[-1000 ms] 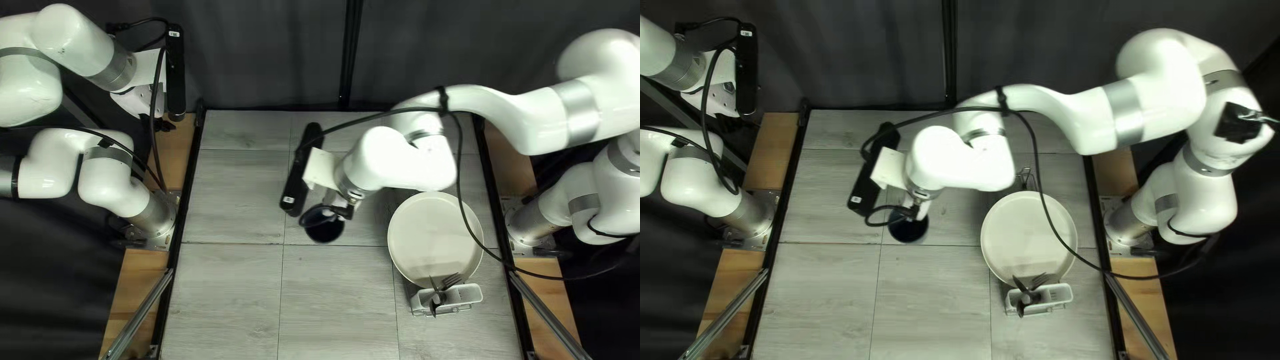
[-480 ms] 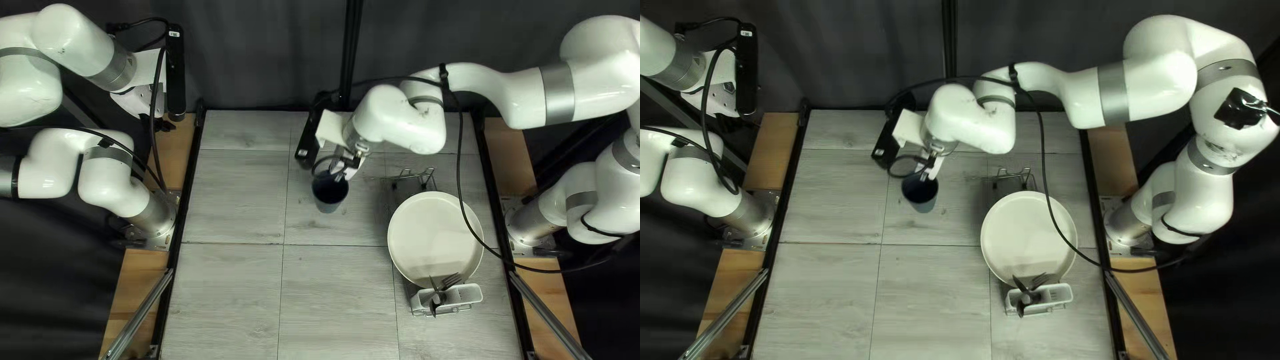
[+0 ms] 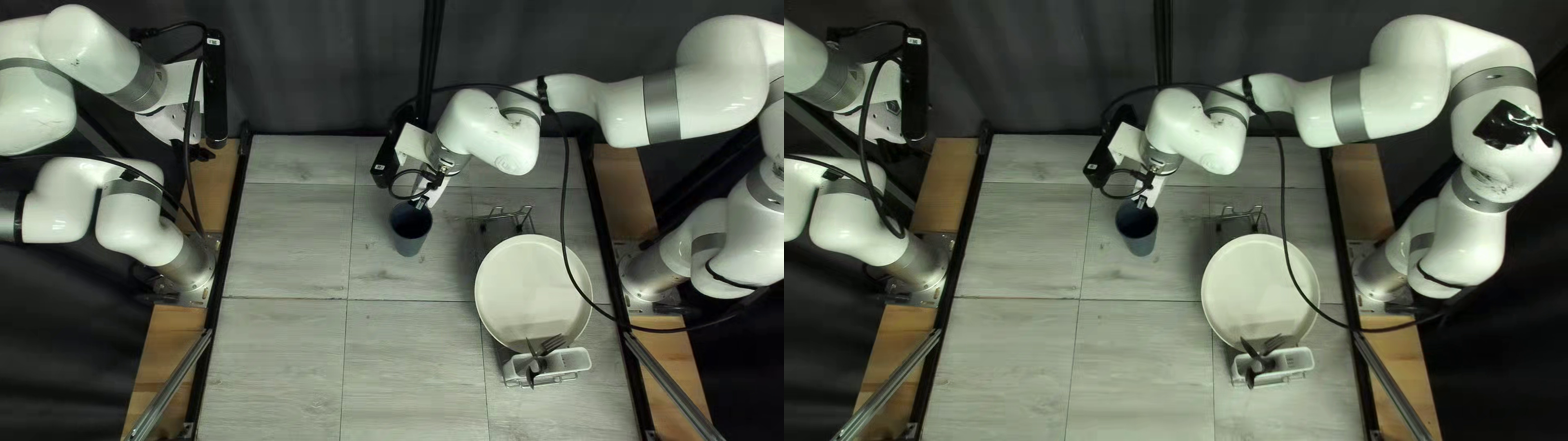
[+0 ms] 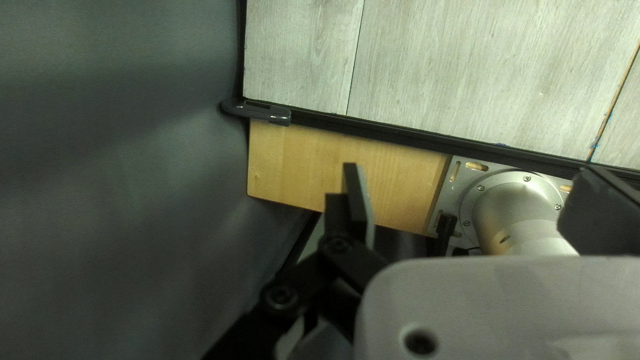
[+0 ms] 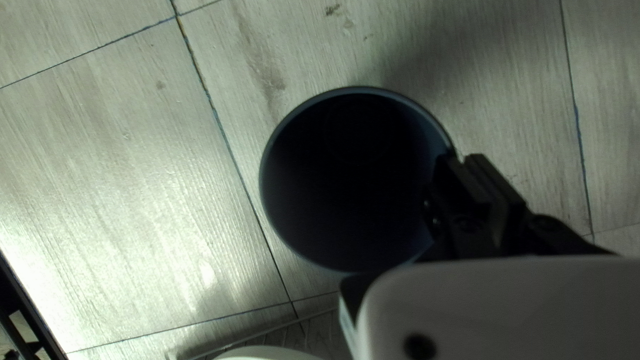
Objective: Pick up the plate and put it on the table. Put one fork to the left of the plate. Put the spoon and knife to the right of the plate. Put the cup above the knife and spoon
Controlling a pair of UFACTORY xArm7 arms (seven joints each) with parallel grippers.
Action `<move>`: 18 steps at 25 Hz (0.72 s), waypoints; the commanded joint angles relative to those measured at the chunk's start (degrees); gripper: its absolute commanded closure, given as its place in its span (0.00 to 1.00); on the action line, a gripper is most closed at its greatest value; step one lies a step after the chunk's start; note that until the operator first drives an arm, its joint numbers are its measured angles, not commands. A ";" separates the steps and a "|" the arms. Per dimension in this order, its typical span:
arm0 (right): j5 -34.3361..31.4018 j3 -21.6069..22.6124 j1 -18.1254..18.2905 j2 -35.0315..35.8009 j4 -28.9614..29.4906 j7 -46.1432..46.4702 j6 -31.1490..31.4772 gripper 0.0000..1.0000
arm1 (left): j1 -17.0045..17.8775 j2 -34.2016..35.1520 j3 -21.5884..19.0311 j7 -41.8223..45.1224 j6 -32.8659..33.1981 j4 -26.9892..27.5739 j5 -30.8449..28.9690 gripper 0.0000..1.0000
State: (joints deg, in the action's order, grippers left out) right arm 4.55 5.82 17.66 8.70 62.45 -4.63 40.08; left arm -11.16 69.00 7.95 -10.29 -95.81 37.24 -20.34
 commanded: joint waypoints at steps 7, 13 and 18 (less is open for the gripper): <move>-0.98 -0.25 -0.22 2.26 -0.04 -0.86 -2.58 1.00 | 0.00 0.00 0.00 0.00 0.00 0.00 0.00 0.00; -0.76 -0.42 0.01 1.44 0.11 -0.97 -2.12 0.00 | 0.00 0.00 0.00 0.00 0.00 0.00 0.00 0.00; -5.23 0.08 -1.03 -4.78 2.82 -4.19 7.77 0.00 | 0.00 0.00 0.00 0.00 0.00 0.00 0.00 0.00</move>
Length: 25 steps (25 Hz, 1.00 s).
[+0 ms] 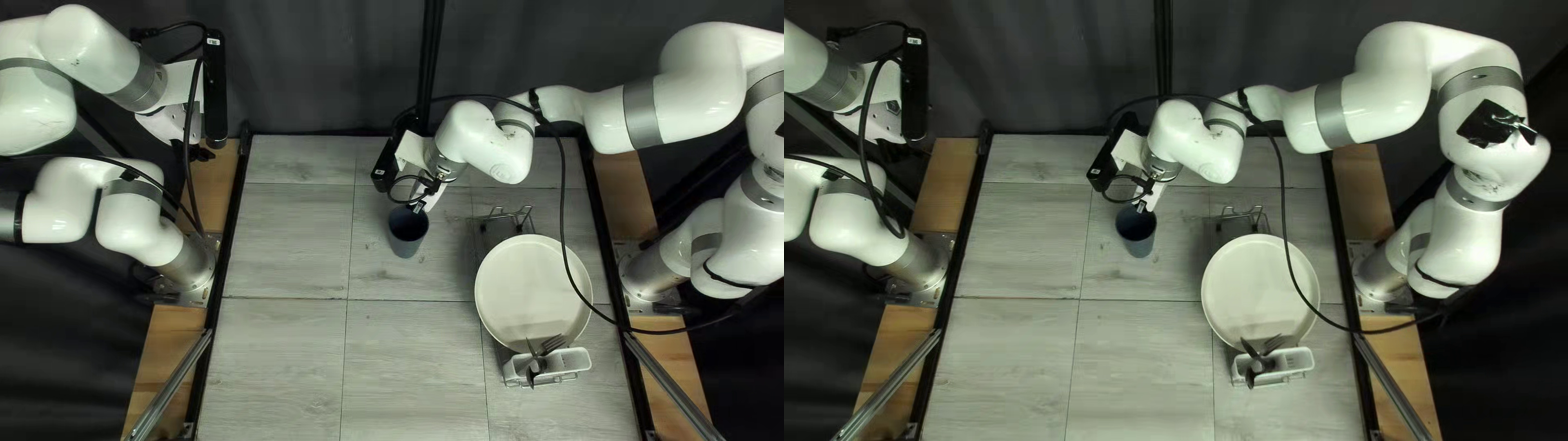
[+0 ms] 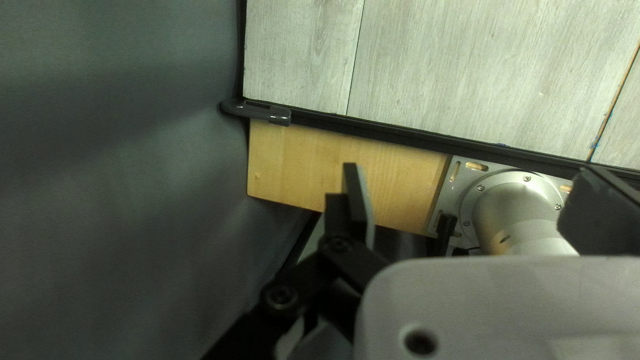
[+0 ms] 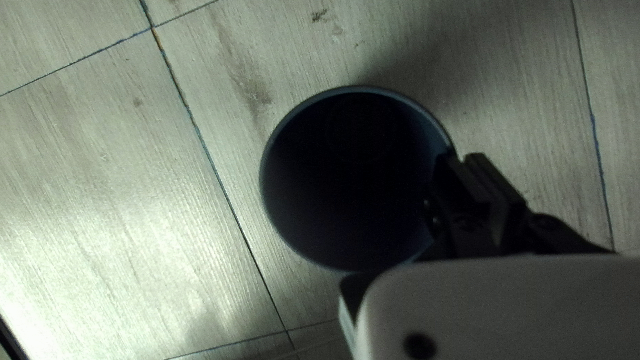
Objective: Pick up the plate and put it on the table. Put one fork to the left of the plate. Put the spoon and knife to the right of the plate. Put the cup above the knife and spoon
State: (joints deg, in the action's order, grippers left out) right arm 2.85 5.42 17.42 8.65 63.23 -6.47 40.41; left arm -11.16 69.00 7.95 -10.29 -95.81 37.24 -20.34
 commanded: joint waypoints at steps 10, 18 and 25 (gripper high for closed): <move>-5.53 0.27 -0.91 -22.13 -1.93 0.42 32.29 0.00 | 0.00 0.00 0.00 0.00 0.00 0.00 0.00 0.00; -7.50 1.06 -3.12 -34.64 -20.88 5.28 30.33 0.00 | 0.00 0.00 0.00 0.00 0.00 0.00 0.00 0.00; -9.78 4.28 -4.70 -37.19 -29.13 3.23 25.23 0.00 | 0.00 0.00 0.00 0.00 0.00 0.00 0.00 0.00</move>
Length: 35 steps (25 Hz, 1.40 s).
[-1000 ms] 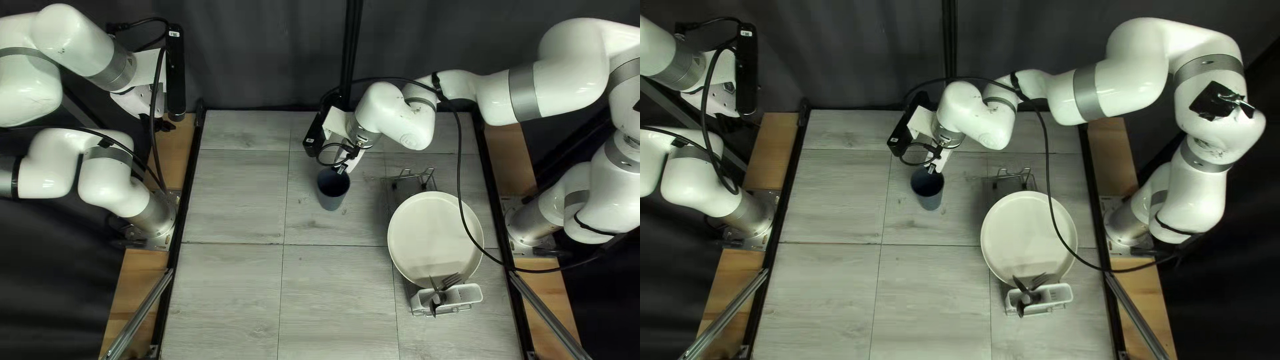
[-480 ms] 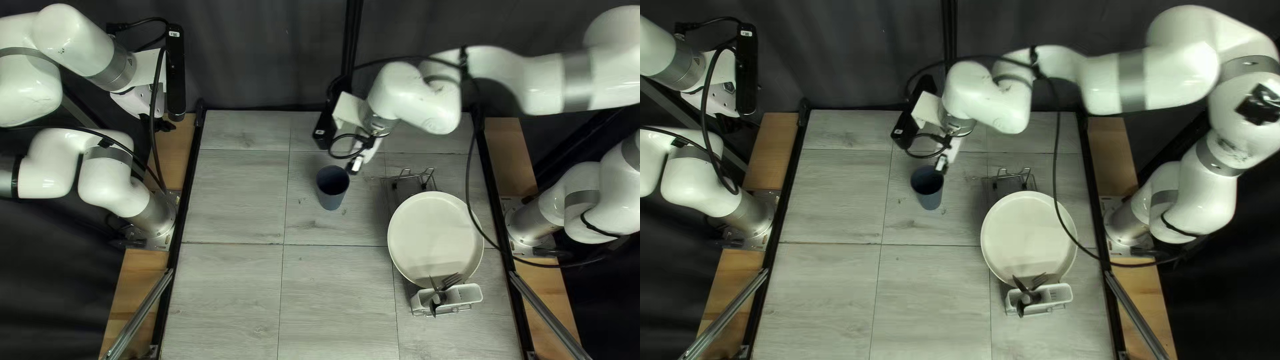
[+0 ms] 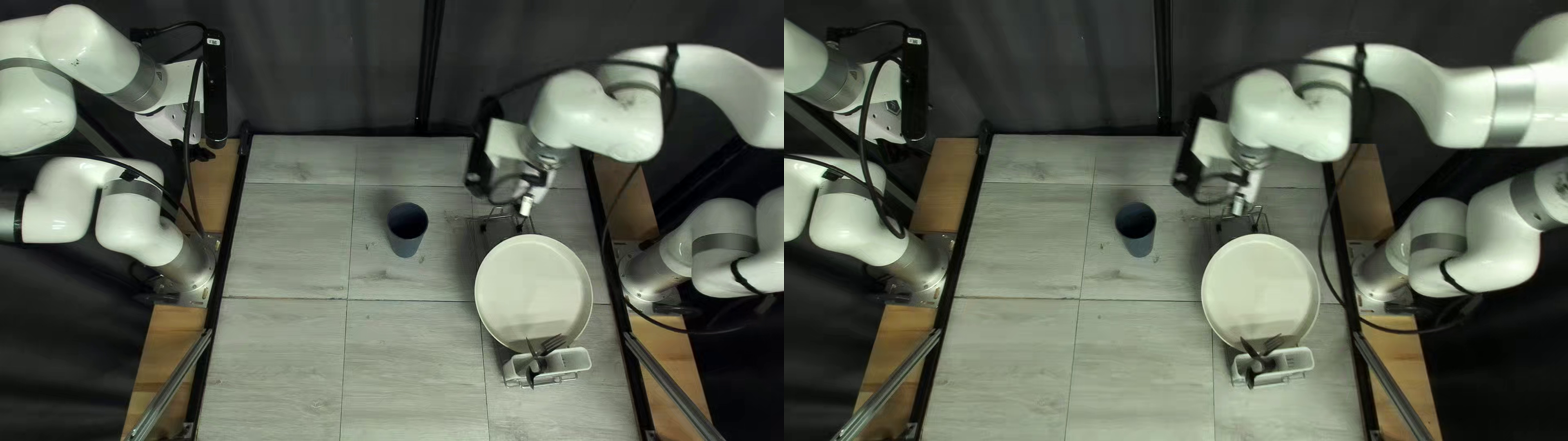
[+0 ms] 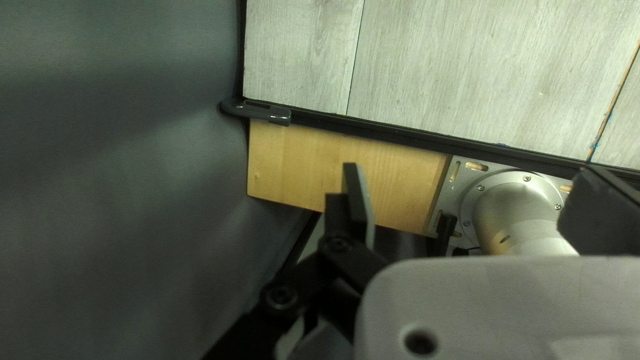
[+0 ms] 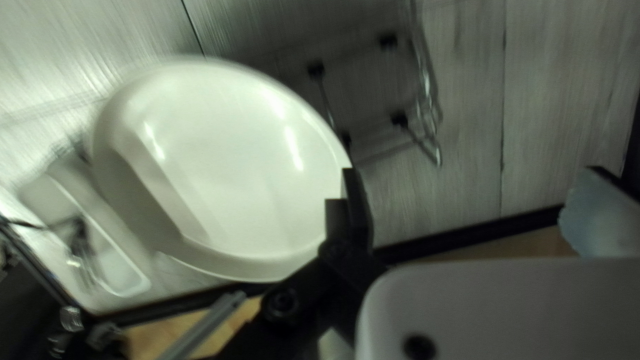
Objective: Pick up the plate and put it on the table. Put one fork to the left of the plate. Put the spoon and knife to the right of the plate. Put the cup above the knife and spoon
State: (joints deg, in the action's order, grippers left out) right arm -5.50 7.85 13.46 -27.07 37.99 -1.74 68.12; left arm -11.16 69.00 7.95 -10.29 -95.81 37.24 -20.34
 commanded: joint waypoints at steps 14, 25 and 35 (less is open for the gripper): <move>-5.27 7.64 -1.98 1.49 -10.97 -7.57 -11.08 0.00 | 0.00 0.00 0.00 0.00 0.00 0.00 0.00 0.00; -7.13 8.19 -1.79 1.83 -11.19 -7.33 -12.67 0.20 | 0.00 0.00 0.00 0.00 0.00 0.00 0.00 0.00; -7.55 6.14 -0.88 1.60 -13.11 -5.23 -16.35 0.36 | 0.00 0.00 0.00 0.00 0.00 0.00 0.00 0.00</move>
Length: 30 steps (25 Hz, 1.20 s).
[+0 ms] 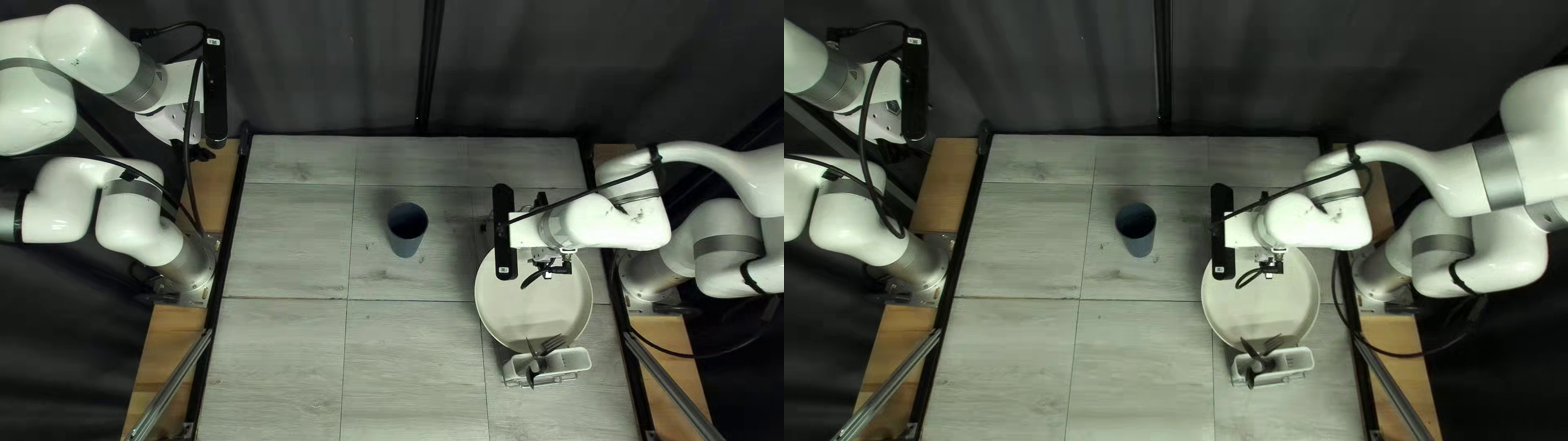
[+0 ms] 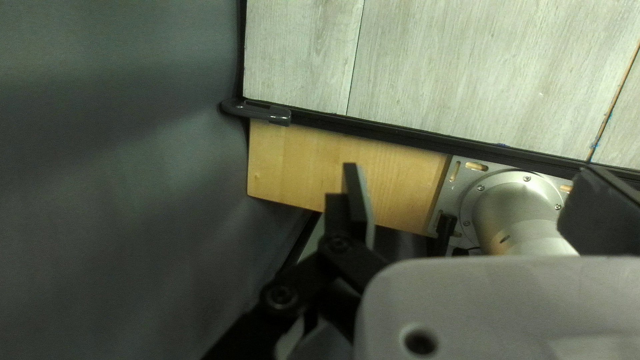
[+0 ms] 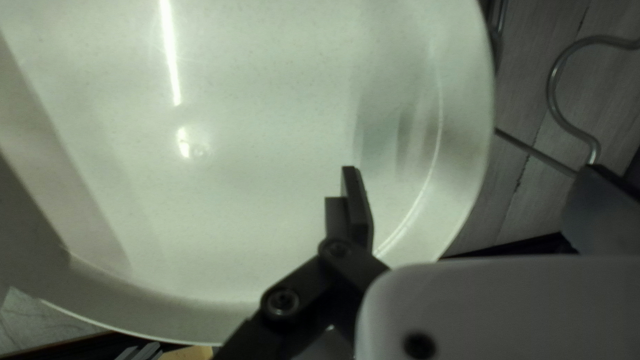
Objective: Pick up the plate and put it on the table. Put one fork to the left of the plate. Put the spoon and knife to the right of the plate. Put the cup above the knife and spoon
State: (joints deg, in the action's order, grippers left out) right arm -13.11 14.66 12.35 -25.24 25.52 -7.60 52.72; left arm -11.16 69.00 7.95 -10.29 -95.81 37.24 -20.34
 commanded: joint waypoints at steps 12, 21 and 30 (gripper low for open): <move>0.85 -1.42 0.00 -1.37 -2.05 1.27 -2.09 1.00 | 0.00 0.00 0.00 0.00 0.00 0.00 0.00 0.00; 1.37 -1.35 -0.40 -2.66 -2.02 1.29 -0.53 1.00 | 0.00 0.00 0.00 0.00 0.00 0.00 0.00 0.00; 1.22 -1.32 -0.30 -2.37 -1.89 1.24 -0.78 1.00 | 0.00 0.00 0.00 0.00 0.00 0.00 0.00 0.00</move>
State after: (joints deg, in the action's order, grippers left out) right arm -11.76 13.24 12.00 -27.65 23.69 -6.16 52.23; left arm -11.16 69.00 7.95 -10.29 -95.81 37.24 -20.34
